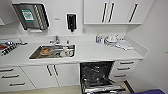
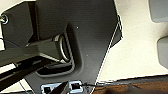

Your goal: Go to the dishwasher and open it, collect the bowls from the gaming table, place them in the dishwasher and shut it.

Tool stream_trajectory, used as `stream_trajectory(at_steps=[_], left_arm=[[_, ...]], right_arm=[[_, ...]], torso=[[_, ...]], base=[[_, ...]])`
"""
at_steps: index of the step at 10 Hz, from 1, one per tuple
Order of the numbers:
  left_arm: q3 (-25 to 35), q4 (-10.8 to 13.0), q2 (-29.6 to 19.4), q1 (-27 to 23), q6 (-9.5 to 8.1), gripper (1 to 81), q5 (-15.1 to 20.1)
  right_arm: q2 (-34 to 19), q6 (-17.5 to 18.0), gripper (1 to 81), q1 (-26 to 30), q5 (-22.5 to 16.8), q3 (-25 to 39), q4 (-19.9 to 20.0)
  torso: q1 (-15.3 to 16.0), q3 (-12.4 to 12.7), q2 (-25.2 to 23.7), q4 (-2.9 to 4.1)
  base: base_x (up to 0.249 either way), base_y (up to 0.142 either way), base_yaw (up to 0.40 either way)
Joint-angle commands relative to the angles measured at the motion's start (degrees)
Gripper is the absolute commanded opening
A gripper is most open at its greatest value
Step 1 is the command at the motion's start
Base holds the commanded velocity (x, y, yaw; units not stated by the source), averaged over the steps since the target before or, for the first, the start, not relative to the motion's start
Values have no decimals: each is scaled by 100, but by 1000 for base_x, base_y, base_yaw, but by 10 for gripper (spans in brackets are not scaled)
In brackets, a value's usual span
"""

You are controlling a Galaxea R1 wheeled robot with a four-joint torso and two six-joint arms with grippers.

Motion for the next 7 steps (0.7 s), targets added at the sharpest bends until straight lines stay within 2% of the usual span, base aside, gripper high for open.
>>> stream_trajectory(at_steps=[1,3,4,6,7], left_arm=[[-3,-12,-30,-124,21,811,402],[-3,-3,-12,-115,21,811,402],[-3,-3,-12,-116,21,811,402],[-3,-74,-12,-116,12,811,402],[-3,-30,23,-116,21,811,402]], right_arm=[[-36,18,811,110,-306,9,-46],[-45,18,811,110,-305,9,-29],[-45,18,811,110,-305,9,-38],[-36,-44,811,119,-314,9,-108],[-36,-35,811,154,-314,9,-82]], torso=[[0,502,0,0],[-2,838,0,0],[-4,553,-2,0],[-13,704,-6,0],[-13,732,-6,0]], base=[[0,0,0],[0,0,0],[0,0,0],[0,0,0],[0,0,0]])
